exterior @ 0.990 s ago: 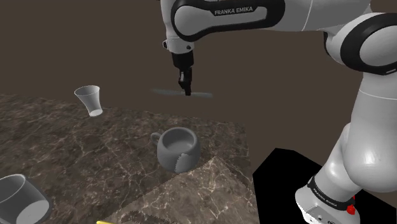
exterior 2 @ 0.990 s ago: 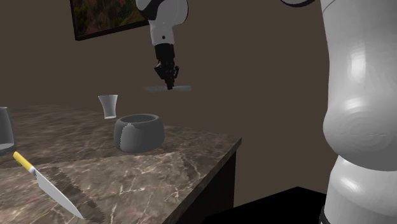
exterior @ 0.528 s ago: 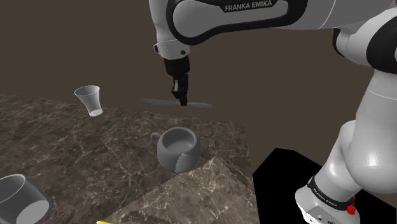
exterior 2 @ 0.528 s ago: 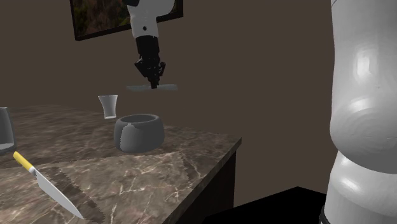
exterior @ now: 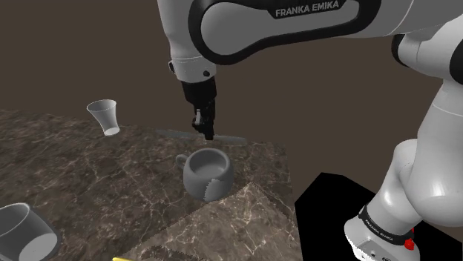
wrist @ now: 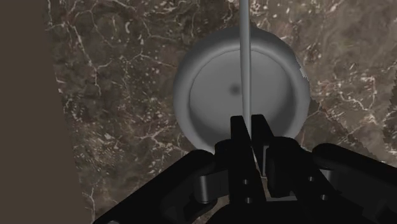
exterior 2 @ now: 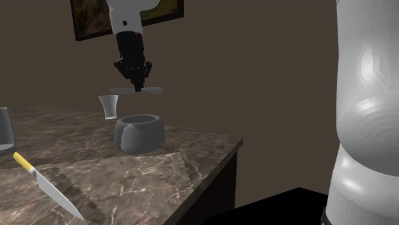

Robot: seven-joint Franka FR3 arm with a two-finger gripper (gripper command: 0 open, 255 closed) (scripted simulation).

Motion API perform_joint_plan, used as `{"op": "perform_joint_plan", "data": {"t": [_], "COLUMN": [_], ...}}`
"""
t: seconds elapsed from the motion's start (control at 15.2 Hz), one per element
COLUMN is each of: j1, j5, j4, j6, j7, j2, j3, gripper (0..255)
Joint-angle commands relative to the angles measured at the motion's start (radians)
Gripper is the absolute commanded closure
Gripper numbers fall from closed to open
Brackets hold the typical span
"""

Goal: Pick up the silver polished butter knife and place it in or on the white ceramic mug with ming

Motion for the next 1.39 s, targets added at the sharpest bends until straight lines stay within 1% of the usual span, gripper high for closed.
{"op": "perform_joint_plan", "data": {"t": [0.0,0.79,1.32], "j1": [0.001,-0.002,-0.002], "j5": [0.000,-0.007,-0.008], "j4": [-0.023,-0.166,-0.171], "j6": [0.024,0.180,0.187], "j7": [0.004,0.013,0.014], "j2": [0.001,0.015,0.017], "j3": [0.000,-0.002,-0.003], "gripper": [255,255,255]}}
